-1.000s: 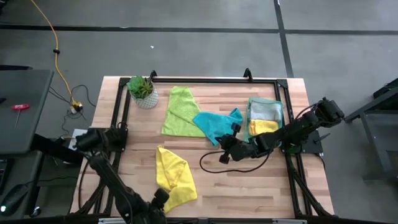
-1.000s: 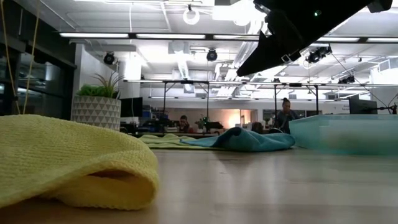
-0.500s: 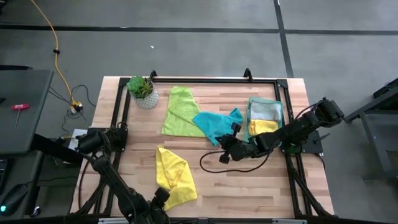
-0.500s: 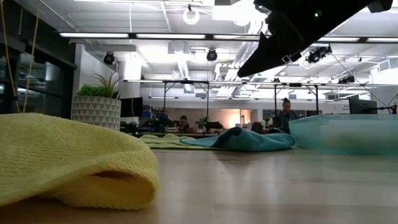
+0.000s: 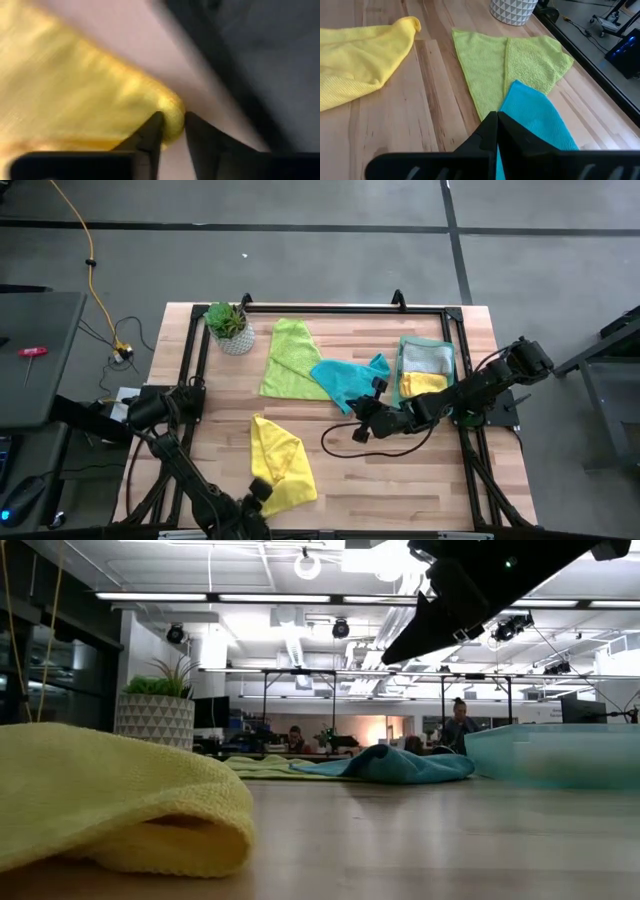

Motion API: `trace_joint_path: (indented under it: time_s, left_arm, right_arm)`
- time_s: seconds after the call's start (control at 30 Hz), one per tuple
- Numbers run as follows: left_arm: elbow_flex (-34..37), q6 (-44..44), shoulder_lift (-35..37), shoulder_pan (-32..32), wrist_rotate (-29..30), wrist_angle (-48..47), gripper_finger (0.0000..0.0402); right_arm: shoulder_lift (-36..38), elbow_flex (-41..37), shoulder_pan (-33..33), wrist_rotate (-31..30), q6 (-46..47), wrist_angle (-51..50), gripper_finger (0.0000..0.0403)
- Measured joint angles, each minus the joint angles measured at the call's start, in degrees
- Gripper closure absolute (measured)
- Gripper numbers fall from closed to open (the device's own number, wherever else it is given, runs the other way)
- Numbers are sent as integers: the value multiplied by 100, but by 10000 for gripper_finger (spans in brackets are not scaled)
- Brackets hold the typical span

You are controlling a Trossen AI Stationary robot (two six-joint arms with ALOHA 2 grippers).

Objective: Fold microfiber towels
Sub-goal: Fold the yellow microfiber cloth

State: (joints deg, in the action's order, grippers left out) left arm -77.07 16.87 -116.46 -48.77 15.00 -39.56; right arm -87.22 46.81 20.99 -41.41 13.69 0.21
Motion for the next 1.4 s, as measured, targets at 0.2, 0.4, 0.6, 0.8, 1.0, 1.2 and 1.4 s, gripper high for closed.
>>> trace_joint_path:
  time_s: [0.2, 0.4, 0.6, 0.8, 1.0, 1.2, 1.4]
  left_arm:
    - [-342, -181, 498, 279, 1387, -1603, 389]
    - [-418, -573, 1323, 897, 2266, -1889, 397]
    - [-414, -1022, 2018, 1798, 2507, -1889, 400]
    - [-414, -1654, 2341, 2950, 2665, -1698, 401]
    - [-414, -2762, 2262, 4087, 1135, -474, 401]
    - [-412, -3500, 1888, 4601, -457, 902, 400]
    - [-414, -3866, 1388, 4692, -984, 1450, 392]
  right_arm:
    - [0, 0, 0, 0, 86, 87, 403]
    - [-2, 0, 0, 6, 129, 83, 403]
    - [-2, -2, -2, 839, -15, 87, 403]
    - [-2, -2, 0, 1466, -20, 131, 403]
    - [-2, -2, 0, 1519, -95, 133, 403]
    - [-2, -2, 0, 1552, -197, 46, 403]
    - [-2, -7, 6, 1967, 74, -509, 403]
